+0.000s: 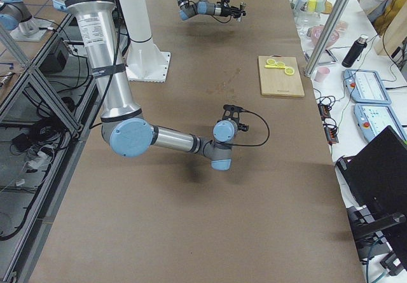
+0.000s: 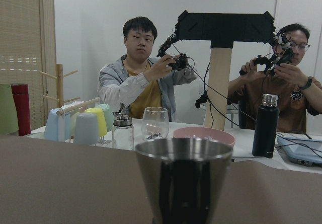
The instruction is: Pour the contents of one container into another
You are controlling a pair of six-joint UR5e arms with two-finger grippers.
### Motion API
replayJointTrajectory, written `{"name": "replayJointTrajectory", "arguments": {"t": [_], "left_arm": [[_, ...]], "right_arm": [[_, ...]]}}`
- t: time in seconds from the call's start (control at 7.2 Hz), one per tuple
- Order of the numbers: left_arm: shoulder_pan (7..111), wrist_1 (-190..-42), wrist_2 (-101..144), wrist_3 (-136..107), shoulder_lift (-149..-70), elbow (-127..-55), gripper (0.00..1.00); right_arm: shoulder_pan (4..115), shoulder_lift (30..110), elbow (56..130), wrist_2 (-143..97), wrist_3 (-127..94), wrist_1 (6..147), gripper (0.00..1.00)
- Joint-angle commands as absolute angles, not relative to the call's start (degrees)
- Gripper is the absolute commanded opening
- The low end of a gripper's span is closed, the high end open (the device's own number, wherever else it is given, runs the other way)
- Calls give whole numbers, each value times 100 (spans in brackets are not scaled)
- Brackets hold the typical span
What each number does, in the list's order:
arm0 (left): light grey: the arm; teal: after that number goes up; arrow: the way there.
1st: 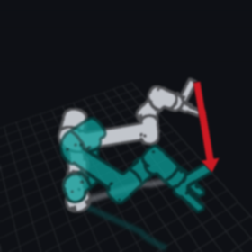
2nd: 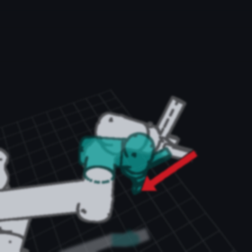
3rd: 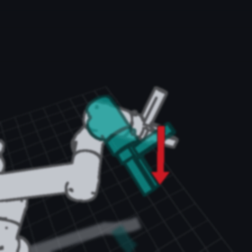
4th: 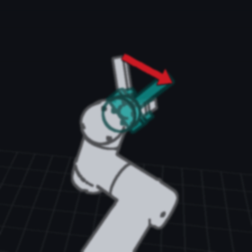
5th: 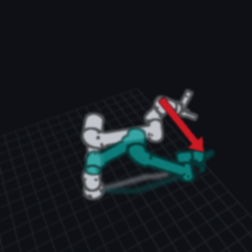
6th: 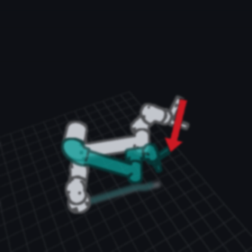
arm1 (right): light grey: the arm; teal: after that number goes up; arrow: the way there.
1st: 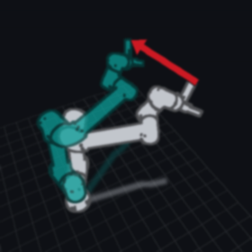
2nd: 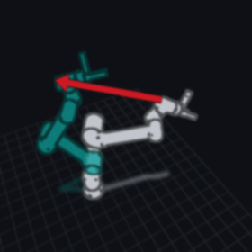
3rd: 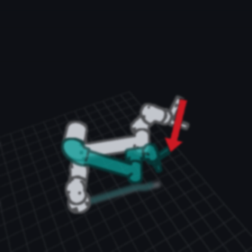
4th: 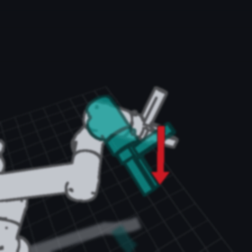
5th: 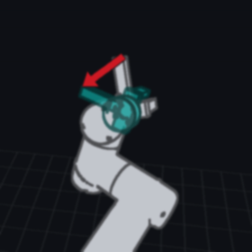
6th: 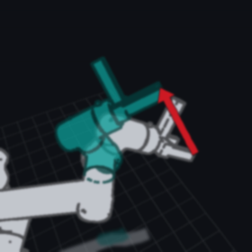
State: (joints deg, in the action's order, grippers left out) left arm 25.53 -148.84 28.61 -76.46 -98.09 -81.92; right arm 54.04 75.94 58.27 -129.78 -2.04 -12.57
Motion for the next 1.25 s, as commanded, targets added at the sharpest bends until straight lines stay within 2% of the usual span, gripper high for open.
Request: {"name": "replayJointTrajectory", "arguments": {"t": [0.0, 0.42, 0.83, 1.11], "left_arm": [[1989, -14854, 2375, -7655, -9809, -8339, 0], [1714, -14810, 1960, -7768, -9809, -8446, 0], [1661, -13565, 1811, -8953, -9800, -8420, 0], [1626, -13535, 1767, -8965, -9809, -8359, 0]], "right_arm": [[5405, 7594, 5827, -12981, -211, -1257, 98], [5467, 7585, 5880, -13008, -229, -1248, 98], [5590, 7541, 5924, -13052, -237, -1230, 99], [5738, 7506, 5985, -13183, -307, -1204, 99]]}}
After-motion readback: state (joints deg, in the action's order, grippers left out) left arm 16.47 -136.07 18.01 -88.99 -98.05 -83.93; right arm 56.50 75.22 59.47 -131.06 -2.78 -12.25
